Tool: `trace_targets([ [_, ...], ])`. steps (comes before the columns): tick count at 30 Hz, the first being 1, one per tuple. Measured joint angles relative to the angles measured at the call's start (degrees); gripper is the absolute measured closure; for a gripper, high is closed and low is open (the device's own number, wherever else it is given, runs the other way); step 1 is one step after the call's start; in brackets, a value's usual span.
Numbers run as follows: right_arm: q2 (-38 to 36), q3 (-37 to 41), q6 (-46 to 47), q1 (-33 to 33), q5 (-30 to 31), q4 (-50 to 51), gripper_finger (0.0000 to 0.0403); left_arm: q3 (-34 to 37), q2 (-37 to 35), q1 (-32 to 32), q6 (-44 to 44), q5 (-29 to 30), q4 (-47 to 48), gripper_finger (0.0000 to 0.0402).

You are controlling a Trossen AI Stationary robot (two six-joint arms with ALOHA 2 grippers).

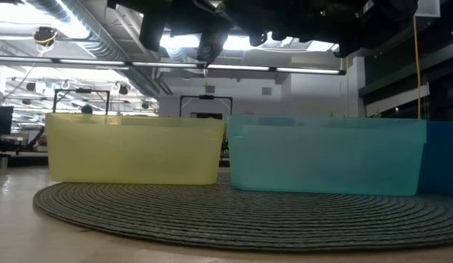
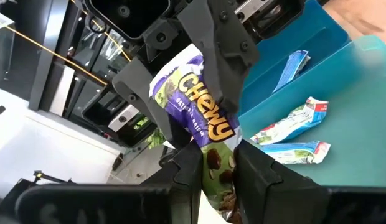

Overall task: Pick and place Granola Bars by type
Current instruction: Put the blue granola bar into the blue bin

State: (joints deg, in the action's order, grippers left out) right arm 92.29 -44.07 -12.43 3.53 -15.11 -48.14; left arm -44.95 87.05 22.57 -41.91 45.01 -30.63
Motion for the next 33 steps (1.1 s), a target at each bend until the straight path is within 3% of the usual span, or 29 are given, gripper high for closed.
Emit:
trace_targets([
  [9,0.0,0.0,-0.11,-0.04,0.2,0.37,0.0321,-0.02,0.0,0.21,0.22,0.51,1.87,0.0328],
  [15,0.0,0.0,-1.76,0.0,0.46,0.42,0.0323,-0.02,0.0,2.98,-2.81,11.1,2.12,0.0277],
  [24,-3.41,0.0,-4.7,0.05,10.24,8.7,0.0323,0.02,-2.96,7.66,-5.11,31.24,2.09,0.0201],
  [33,-16.22,-0.01,-1.64,2.26,24.59,28.08,0.0336,4.0,-7.08,8.25,1.16,32.57,2.14,0.0201],
])
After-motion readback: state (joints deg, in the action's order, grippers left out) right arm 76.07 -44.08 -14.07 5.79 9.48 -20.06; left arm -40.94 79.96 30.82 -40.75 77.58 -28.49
